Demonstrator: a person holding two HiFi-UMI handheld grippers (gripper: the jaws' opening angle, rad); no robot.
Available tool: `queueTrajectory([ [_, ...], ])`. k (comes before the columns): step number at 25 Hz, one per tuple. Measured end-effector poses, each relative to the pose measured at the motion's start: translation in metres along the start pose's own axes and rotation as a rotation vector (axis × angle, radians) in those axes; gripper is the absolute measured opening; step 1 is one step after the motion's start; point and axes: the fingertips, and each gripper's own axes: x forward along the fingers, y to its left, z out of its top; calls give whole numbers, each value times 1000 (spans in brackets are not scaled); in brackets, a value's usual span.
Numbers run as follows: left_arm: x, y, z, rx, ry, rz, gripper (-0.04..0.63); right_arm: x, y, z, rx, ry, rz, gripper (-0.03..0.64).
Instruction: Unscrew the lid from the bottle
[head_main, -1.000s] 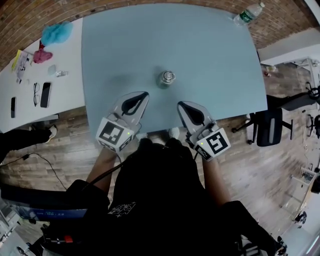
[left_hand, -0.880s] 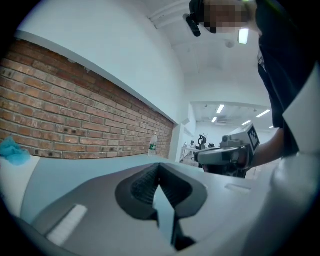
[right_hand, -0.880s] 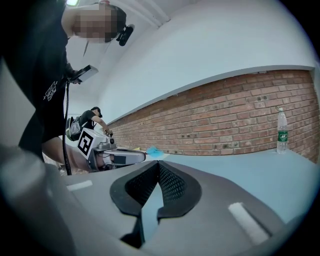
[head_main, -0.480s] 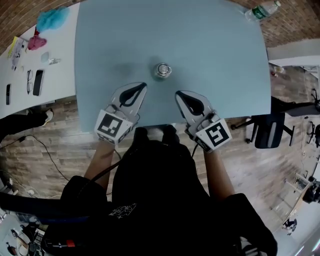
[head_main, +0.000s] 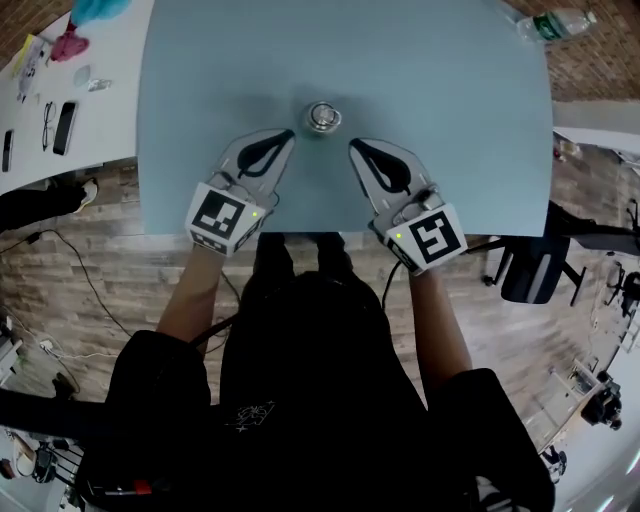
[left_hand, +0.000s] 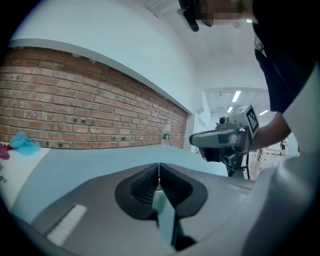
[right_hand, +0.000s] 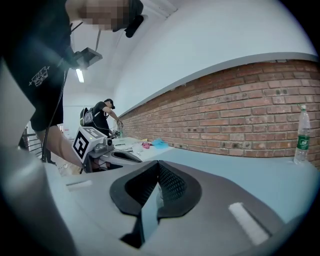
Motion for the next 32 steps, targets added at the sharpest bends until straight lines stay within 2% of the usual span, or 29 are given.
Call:
queueTrajectory([
  [5,4,11,-5,-10,-5,24,40,3,-12,-9,-13,19,11,3],
  [13,-1,20,-45,-36,66,52,121,14,-16,-26,12,26,31,5],
  [21,21,13,-58,3,85,1,276,30,-18,-29,8,22,53,99],
  [25,38,7,-61,44,90,-16,345,41,-20,-33,-29,36,74,192],
  [32,61,4,-63,47,67,16,410,61,-12,-46,-132,94,131,267],
])
